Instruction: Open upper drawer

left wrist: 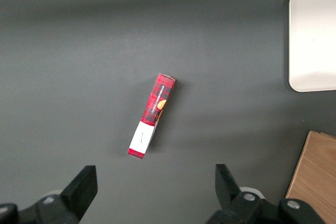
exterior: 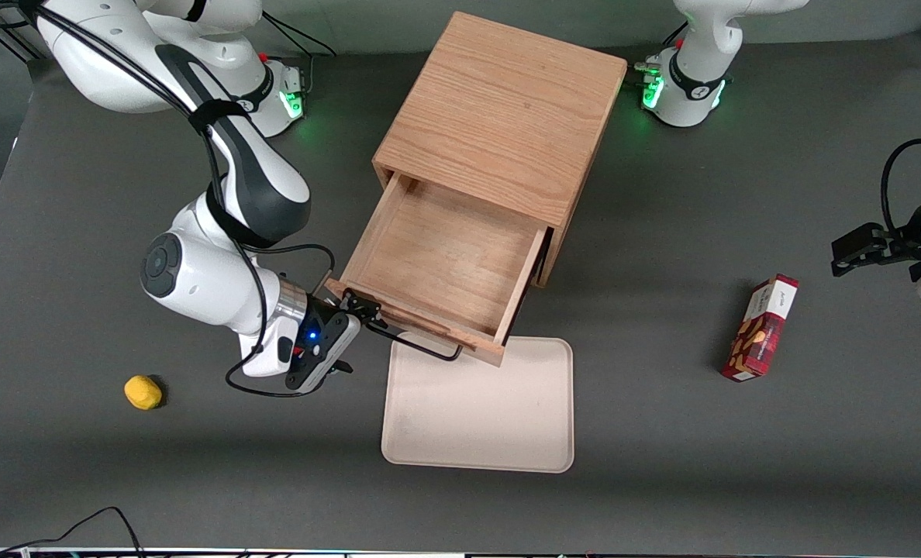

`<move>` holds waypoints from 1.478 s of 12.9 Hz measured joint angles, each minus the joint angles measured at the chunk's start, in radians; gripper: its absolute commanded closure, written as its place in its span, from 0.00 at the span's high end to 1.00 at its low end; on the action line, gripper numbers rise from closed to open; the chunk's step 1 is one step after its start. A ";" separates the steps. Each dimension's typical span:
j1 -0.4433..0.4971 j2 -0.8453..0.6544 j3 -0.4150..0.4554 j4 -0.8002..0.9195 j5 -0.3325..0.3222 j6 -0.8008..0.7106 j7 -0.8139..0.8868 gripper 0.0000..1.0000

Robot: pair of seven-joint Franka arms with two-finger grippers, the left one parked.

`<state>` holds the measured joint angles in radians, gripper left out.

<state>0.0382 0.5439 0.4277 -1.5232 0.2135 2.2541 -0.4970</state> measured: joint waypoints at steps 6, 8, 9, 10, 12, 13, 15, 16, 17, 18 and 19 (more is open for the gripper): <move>-0.005 -0.042 0.004 0.222 0.074 -0.395 0.359 1.00; -0.024 -0.108 -0.025 0.268 0.040 -0.536 0.373 1.00; -0.032 -0.155 -0.062 0.272 0.007 -0.605 0.371 1.00; -0.036 -0.202 -0.113 0.272 -0.023 -0.668 0.370 1.00; -0.045 -0.279 -0.201 0.270 -0.098 -0.755 0.347 1.00; -0.050 -0.314 -0.228 0.262 -0.128 -0.772 0.339 1.00; -0.049 -0.390 -0.310 0.227 -0.142 -0.770 0.339 1.00; -0.051 -0.425 -0.355 0.205 -0.142 -0.770 0.339 1.00; -0.053 -0.458 -0.394 0.175 -0.143 -0.764 0.344 1.00; -0.055 -0.490 -0.423 0.138 -0.151 -0.748 0.368 1.00; -0.057 -0.523 -0.436 0.092 -0.167 -0.715 0.419 1.00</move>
<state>-0.0183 0.0210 -0.0080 -1.4312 0.0465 1.5393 -0.0781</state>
